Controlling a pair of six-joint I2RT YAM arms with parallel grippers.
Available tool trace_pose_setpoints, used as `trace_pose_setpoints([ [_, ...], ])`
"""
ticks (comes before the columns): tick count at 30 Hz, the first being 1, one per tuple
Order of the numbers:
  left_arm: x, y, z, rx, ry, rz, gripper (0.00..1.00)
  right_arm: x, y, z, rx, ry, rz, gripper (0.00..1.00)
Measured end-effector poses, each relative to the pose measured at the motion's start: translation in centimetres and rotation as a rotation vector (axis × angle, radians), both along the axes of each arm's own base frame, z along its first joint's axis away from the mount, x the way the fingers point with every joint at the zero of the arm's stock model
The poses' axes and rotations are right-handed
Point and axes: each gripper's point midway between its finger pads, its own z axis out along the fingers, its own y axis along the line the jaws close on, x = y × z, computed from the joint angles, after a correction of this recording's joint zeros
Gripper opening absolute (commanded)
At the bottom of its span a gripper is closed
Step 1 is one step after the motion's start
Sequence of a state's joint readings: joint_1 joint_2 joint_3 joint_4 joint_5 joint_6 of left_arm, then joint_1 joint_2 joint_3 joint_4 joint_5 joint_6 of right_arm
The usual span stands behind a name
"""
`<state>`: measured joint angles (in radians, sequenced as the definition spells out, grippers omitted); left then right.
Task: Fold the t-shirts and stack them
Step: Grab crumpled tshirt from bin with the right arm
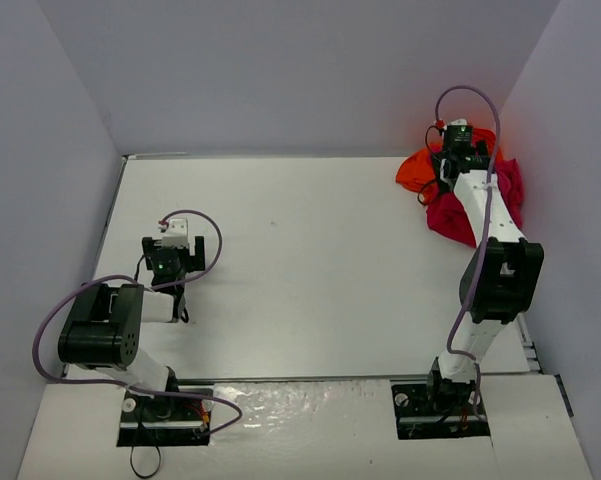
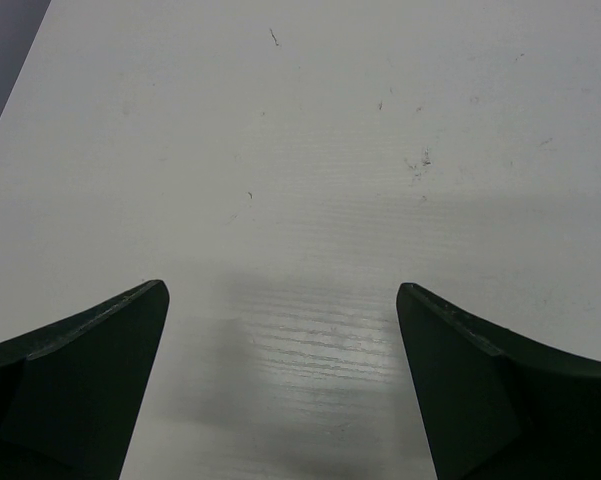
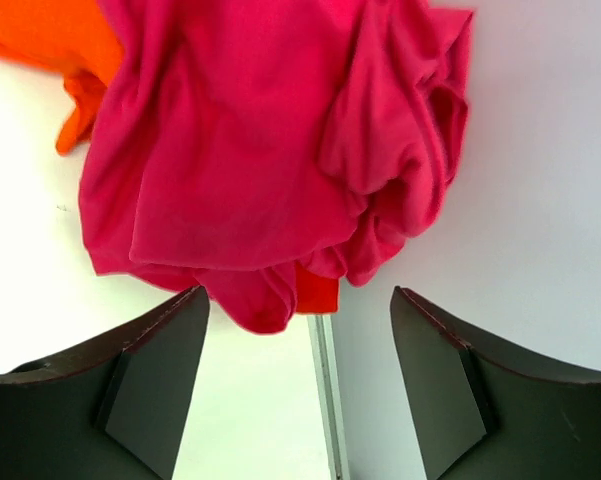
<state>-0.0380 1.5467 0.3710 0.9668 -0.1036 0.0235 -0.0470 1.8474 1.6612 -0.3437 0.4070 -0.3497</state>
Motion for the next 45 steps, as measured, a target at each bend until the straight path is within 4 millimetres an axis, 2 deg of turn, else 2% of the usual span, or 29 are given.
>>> trace_pose_setpoints([
  [2, 0.0, 0.0, 0.0, 0.0, 0.0, 0.0, 0.97, -0.5, 0.0, -1.3, -0.002, 0.033, 0.004, 0.71],
  [7, 0.0, 0.0, 0.0, -0.001, 0.0, -0.002, 0.97, -3.0, 0.7, -6.1, 0.001, 0.172, 0.028, 0.7],
  [10, 0.0, 0.1, 0.0, -0.001, 0.0, 0.0, 0.97, -3.9, 1.1, -8.1, -0.004, 0.232, 0.04, 0.7],
  [13, 0.0, 0.1, 0.0, -0.002, 0.0, 0.0, 0.97, -4.5, 1.3, -9.6, -0.009, 0.277, 0.043, 0.69],
  [18, 0.0, 0.2, 0.0, -0.003, 0.0, 0.0, 0.97, -4.7, 0.6, -10.9, -0.057, 0.323, 0.013, 0.67],
  [22, 0.0, 0.1, 0.0, -0.003, 0.0, -0.002, 0.97, -3.1, -0.4, -10.7, -0.116, 0.324, -0.031, 0.65],
  [26, 0.0, 0.1, 0.0, -0.003, 0.0, -0.002, 0.97, -0.1, -1.4, -9.7, -0.178, 0.272, -0.079, 0.47],
  [27, 0.0, 0.1, 0.0, -0.003, 0.001, -0.002, 0.97, 0.5, -1.7, -9.5, -0.194, 0.263, -0.092, 0.37],
  [29, 0.0, 0.1, 0.0, -0.003, 0.001, -0.002, 0.97, 1.6, -2.1, -9.4, -0.222, 0.247, -0.116, 0.09],
  [30, 0.0, 0.1, 0.0, -0.003, 0.001, -0.002, 0.97, 2.0, -2.3, -9.5, -0.234, 0.245, -0.125, 0.0],
  [35, 0.0, 0.1, 0.0, -0.003, 0.002, -0.002, 0.97, 2.6, -1.9, -10.5, -0.269, 0.261, -0.131, 0.0],
  [40, 0.0, 0.1, 0.0, -0.003, 0.002, -0.002, 0.97, 3.0, -0.7, -10.2, -0.258, 0.247, -0.104, 0.0],
  [43, 0.0, 0.1, 0.0, -0.003, 0.002, -0.002, 0.97, 3.4, 0.6, -8.9, -0.178, 0.207, -0.043, 0.0],
  [45, 0.0, 0.1, 0.0, -0.003, 0.002, -0.002, 0.97, 3.3, 2.5, -6.8, -0.066, 0.146, 0.048, 0.0],
])
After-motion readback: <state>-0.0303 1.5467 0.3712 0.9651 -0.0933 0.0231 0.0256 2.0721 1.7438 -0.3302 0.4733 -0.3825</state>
